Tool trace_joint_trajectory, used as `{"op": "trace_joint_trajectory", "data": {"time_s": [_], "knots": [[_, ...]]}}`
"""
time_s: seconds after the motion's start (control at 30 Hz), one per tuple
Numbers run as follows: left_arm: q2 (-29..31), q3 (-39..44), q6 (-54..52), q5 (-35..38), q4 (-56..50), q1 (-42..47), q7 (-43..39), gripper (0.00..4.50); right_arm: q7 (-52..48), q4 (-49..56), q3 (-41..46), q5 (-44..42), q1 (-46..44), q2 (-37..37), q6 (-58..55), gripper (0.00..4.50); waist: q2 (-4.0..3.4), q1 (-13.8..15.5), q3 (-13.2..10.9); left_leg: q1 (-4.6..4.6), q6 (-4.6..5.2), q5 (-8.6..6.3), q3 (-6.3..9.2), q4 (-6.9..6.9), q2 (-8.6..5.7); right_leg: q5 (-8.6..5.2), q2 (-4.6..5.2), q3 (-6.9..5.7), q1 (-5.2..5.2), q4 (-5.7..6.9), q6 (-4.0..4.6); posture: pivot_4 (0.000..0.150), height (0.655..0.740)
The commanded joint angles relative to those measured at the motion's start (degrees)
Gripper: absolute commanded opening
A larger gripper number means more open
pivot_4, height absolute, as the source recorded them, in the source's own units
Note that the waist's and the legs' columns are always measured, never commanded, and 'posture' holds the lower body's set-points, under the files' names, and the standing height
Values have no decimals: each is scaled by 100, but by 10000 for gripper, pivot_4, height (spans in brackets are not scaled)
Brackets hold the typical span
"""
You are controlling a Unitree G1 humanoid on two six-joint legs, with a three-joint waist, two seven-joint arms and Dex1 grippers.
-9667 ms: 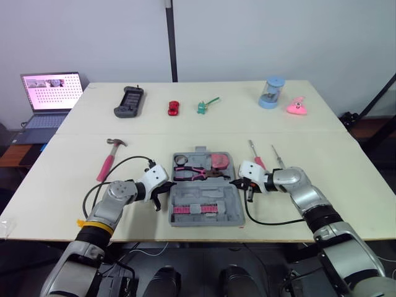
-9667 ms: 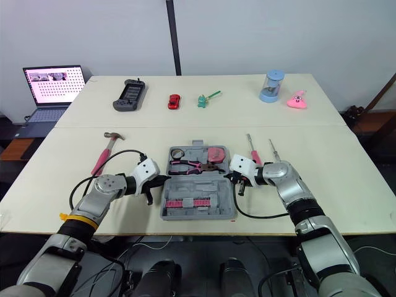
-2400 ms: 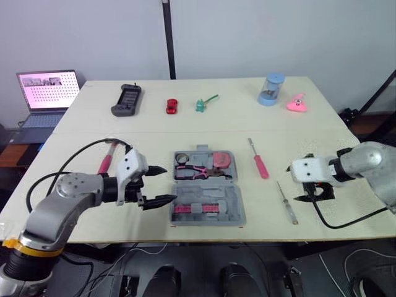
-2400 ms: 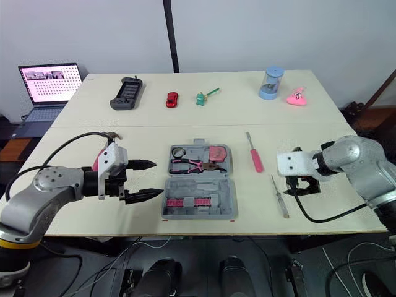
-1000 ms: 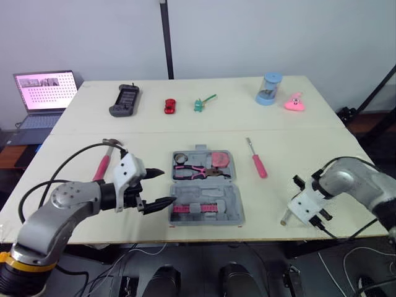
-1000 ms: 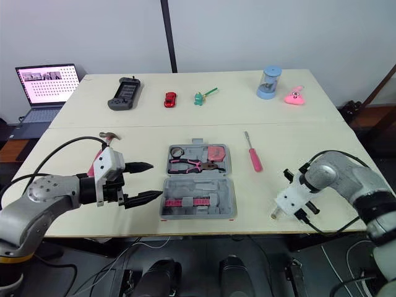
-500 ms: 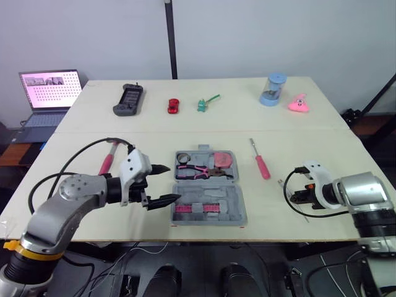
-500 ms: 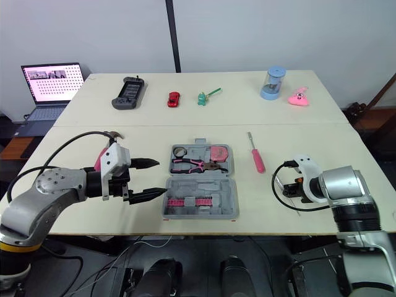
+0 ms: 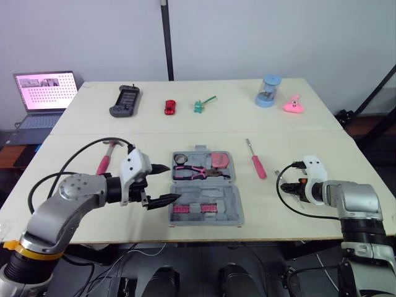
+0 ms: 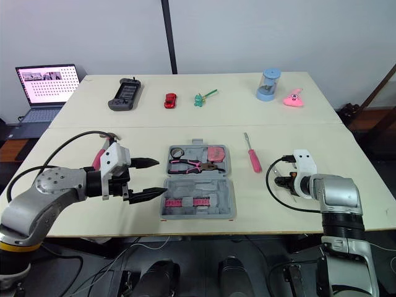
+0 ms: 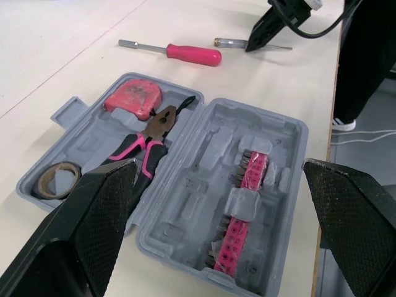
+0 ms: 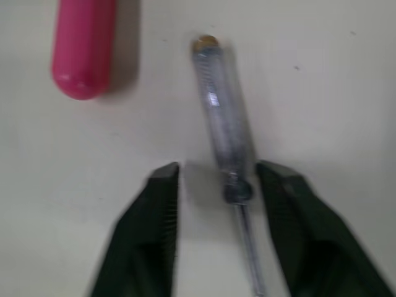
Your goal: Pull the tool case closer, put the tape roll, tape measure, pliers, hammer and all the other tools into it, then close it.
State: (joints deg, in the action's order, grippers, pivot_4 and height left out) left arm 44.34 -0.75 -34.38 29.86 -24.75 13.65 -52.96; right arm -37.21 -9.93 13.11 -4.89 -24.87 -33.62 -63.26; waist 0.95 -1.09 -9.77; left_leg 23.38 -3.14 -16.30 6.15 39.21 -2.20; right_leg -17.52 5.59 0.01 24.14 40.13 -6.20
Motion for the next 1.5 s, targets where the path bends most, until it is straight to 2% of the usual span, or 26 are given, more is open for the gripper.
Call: {"op": "trace_joint_trajectory", "data": {"time_s": [0.03,0.07,0.17,0.23,0.33,0.63,0.73,0.87,0.97,1.1,1.3,1.4,1.5], "knots": [[11,104,158,-15,-62,18,-38,45000,-231,440,-126,-27,445,-415,1008,42472,-1,29,-1,1,0,0,0,0,-1,0,1,0,0,0,0,1500,6741],[-9,106,187,-21,-52,15,-36,45000,-307,535,-134,-42,581,-513,1348,44444,-6,57,-3,2,1,0,0,0,-3,-1,2,-1,0,0,-1,1500,6741],[-80,118,275,-4,-38,-24,-52,45000,-348,596,357,-512,684,-391,1574,44444,-8,26,-5,5,1,-1,-1,0,-5,-2,5,-2,1,-1,-3,1500,6741],[-107,114,313,5,-28,-47,-77,45000,-447,544,50,-256,963,-622,2354,44444,-10,5,-4,2,2,-1,-1,0,-2,-1,3,-1,2,0,-2,1500,6741],[-132,95,359,-15,1,-59,-113,45000,-495,271,-81,-307,1128,-573,2763,44444,-10,1,-4,2,4,-2,1,-5,0,-2,-1,-4,3,0,-1,1500,6741],[-83,124,378,-56,55,-42,-204,45000,-355,-534,-166,-460,979,-441,3173,44444,-12,11,-5,2,3,-1,-1,-3,1,-1,0,-2,3,0,0,1500,6741],[-53,134,377,-67,63,-47,-225,45000,-353,-657,-186,-521,972,-414,3243,36195,-12,13,-5,2,3,-2,0,-3,1,-1,0,-2,2,0,0,1500,6741],[-12,145,389,-74,98,-22,-248,45000,-305,-806,-223,-515,958,-388,3372,17416,-12,10,-5,2,3,-2,0,-3,2,-2,0,-2,2,0,0,1500,6741],[-3,147,391,-74,127,17,-261,45000,-303,-813,-207,-571,974,-373,3393,1644,-12,5,-5,1,3,-2,0,-3,2,-2,-1,-2,2,0,0,1500,6741],[3,148,410,-72,150,25,-279,45000,-325,-511,-80,-745,1040,-411,3289,702,-12,9,-5,1,3,-2,0,-3,2,-2,-1,-2,2,0,0,1500,6741],[-46,199,614,-122,405,-170,-326,45000,-451,401,0,-1022,817,-856,2478,702,-28,11,-9,2,3,-2,3,-3,2,-2,1,-1,3,0,0,1500,6741],[-86,208,739,-147,502,-351,-342,45000,-800,930,-577,-795,587,-1403,2204,702,-38,1,-15,2,4,-2,6,-3,2,-2,2,2,7,0,0,1500,6741],[-72,161,1162,-387,766,-680,-442,45000,-1253,1482,-1549,-108,88,-2037,2744,702,-45,-6,-17,3,4,-2,6,-6,3,-2,1,1,12,0,0,1500,6741]]}}
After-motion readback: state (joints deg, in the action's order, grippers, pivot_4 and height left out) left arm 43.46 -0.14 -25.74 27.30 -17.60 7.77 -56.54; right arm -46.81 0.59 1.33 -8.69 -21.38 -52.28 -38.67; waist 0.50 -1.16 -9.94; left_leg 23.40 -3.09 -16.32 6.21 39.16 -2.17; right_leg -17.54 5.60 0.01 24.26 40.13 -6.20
